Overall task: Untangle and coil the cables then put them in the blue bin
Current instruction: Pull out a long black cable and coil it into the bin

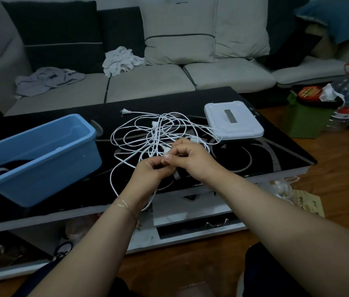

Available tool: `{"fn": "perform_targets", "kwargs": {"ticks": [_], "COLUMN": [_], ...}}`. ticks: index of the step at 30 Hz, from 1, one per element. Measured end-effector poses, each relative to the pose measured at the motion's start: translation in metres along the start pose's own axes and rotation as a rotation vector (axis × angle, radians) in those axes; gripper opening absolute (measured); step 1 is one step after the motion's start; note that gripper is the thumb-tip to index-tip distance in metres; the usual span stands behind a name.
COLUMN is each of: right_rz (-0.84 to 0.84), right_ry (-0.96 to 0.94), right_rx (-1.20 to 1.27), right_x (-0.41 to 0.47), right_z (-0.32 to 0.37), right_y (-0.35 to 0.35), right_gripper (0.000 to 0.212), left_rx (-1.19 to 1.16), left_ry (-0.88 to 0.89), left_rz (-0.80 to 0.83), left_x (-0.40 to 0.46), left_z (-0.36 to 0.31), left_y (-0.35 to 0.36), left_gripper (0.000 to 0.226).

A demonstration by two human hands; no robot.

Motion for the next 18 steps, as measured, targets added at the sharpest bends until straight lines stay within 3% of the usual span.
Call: {"fn": "perform_targets", "kwargs": {"ticks": [5, 10, 18], "right_rz": [-0.025, 0.129, 0.165], "right_ry": [-0.076, -0.085, -0.174], "right_rx": [-0.114, -0.412, -0.651], "right_x": [0.004, -0.003, -0.007], "right_z": [-0.001, -0.015, -0.017], "right_y": [-0.002, -0.007, -0.010], "right_gripper": [0.013, 0.052, 0.054], "left_rx": [-0.023, 0.005, -0.079], "left_ry": [0.055, 0.072, 0.063], "left_rz": [-0.040, -0.118, -0.178], "left_x": [-0.001, 0.004, 0.004], "left_z": [-0.003, -0.005, -0.004], "left_y": [0.003, -0.003, -0.001], "left_gripper": [0.014, 0.021, 0.018]}}
Point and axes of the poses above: each hand's wrist, its own x-axis towards the middle knuckle, its own y-axis out of the palm, z = x × y, the point moved 2 cm from there along x, towards the middle knuckle, and after that the axes turned 10 degrees about -y, right-handed, at the moved point
